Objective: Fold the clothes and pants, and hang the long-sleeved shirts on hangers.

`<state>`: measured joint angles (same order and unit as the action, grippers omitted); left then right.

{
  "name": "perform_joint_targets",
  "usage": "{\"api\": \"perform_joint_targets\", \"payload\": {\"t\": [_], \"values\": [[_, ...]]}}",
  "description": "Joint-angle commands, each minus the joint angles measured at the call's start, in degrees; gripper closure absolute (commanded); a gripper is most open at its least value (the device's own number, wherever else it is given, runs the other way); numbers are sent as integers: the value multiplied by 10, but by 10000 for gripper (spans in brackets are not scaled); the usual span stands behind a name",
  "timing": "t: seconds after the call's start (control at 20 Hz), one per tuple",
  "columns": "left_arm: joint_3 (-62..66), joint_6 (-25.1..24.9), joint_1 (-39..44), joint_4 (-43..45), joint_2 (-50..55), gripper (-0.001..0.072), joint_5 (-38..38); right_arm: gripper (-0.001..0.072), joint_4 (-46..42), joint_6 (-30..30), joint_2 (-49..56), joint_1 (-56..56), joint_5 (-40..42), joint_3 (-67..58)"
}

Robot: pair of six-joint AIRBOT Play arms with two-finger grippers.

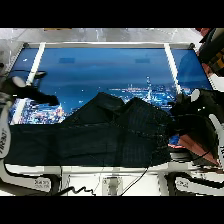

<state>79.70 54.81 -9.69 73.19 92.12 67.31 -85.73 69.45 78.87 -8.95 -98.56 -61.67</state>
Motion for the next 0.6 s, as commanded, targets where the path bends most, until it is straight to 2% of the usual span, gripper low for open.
{"api": "perform_joint_targets", "payload": {"t": [0.0, 0.25, 0.35, 0.55], "values": [[2, -65, 94, -45, 30, 73, 56, 141, 0, 0, -1, 1, 27, -6], [2, -71, 125, -60, 70, 76, 145, 142, 0, 0, -1, 1, 37, -6], [2, -74, 120, -62, 71, 207, 163, 141, 0, 0, 0, 1, 38, -6], [0, -77, 116, -39, 72, 212, 166, 142, 1, 0, -1, 1, 51, -6]]}}
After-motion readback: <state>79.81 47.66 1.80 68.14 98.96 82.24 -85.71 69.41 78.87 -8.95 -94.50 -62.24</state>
